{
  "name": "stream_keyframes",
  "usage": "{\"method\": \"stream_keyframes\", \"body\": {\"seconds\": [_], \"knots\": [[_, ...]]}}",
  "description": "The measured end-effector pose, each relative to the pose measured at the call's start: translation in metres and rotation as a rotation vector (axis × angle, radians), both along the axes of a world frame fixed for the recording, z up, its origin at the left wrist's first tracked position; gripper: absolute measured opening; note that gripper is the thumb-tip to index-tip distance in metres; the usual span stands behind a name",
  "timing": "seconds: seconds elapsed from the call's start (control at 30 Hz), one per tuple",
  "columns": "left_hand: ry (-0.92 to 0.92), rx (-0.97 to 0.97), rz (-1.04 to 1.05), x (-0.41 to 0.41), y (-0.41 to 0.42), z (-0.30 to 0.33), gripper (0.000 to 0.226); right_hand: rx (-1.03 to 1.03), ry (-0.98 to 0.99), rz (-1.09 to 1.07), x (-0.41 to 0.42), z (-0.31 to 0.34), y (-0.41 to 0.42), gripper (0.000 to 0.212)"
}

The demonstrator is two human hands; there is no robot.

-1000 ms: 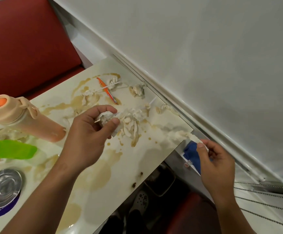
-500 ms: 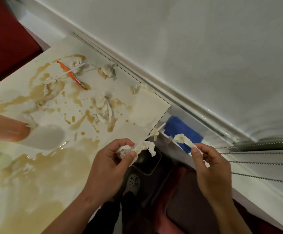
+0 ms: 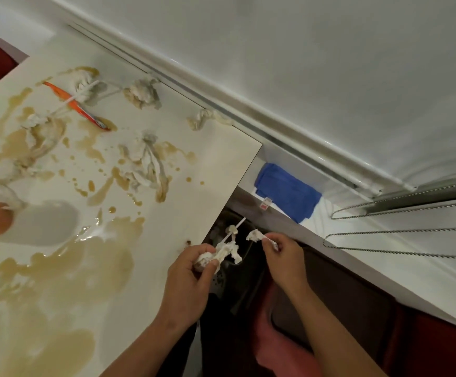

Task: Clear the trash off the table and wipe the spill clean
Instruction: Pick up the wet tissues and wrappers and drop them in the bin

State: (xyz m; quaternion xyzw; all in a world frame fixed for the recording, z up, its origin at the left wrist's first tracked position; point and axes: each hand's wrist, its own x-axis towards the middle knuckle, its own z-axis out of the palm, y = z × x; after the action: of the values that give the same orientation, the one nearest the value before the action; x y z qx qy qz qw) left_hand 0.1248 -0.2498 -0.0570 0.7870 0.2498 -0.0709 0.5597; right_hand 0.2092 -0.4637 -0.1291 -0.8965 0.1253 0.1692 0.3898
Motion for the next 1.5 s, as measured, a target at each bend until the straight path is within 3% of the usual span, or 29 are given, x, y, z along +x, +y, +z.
{"method": "stream_keyframes", "body": {"seconds": [0.17, 0.37, 0.5, 0.77, 0.87, 1.13, 1.27, 1.33, 1.4, 1.5], "knots": [[0.004, 0.023, 0.001, -0.007, -0.002, -0.016, 0.018, -0.088, 0.107, 0.073, 0.010, -0.065, 0.014, 0.014], [-0.001, -0.006, 0.003, -0.011, -0.002, -0.021, 0.018, -0.137, 0.232, 0.137, 0.023, -0.098, 0.025, 0.028], [-0.018, 0.005, -0.010, -0.010, -0.007, -0.026, 0.017, -0.120, 0.218, 0.124, 0.023, -0.094, 0.022, 0.033], [-0.040, 0.083, -0.097, 0.007, -0.032, -0.042, 0.020, -0.024, 0.121, 0.077, -0.004, -0.044, -0.010, 0.021], [0.001, 0.143, -0.158, 0.023, -0.040, -0.057, 0.019, -0.007, 0.072, 0.037, -0.012, -0.028, -0.024, 0.018], [0.192, 0.061, -0.210, 0.058, -0.066, -0.114, 0.017, 0.083, -0.008, -0.003, -0.021, -0.014, -0.041, 0.019], [0.270, -0.032, -0.199, 0.071, -0.074, -0.139, 0.026, 0.114, -0.029, -0.007, -0.024, -0.018, -0.050, 0.017], [0.306, -0.105, -0.234, 0.075, -0.075, -0.148, 0.041, 0.120, -0.031, -0.007, -0.026, -0.020, -0.054, 0.017], [0.289, -0.069, -0.239, 0.078, -0.074, -0.158, 0.060, 0.121, -0.027, -0.002, -0.028, -0.020, -0.056, 0.017], [0.291, -0.002, -0.264, 0.077, -0.069, -0.162, 0.070, 0.121, -0.027, 0.013, -0.031, -0.018, -0.056, 0.017]]}}
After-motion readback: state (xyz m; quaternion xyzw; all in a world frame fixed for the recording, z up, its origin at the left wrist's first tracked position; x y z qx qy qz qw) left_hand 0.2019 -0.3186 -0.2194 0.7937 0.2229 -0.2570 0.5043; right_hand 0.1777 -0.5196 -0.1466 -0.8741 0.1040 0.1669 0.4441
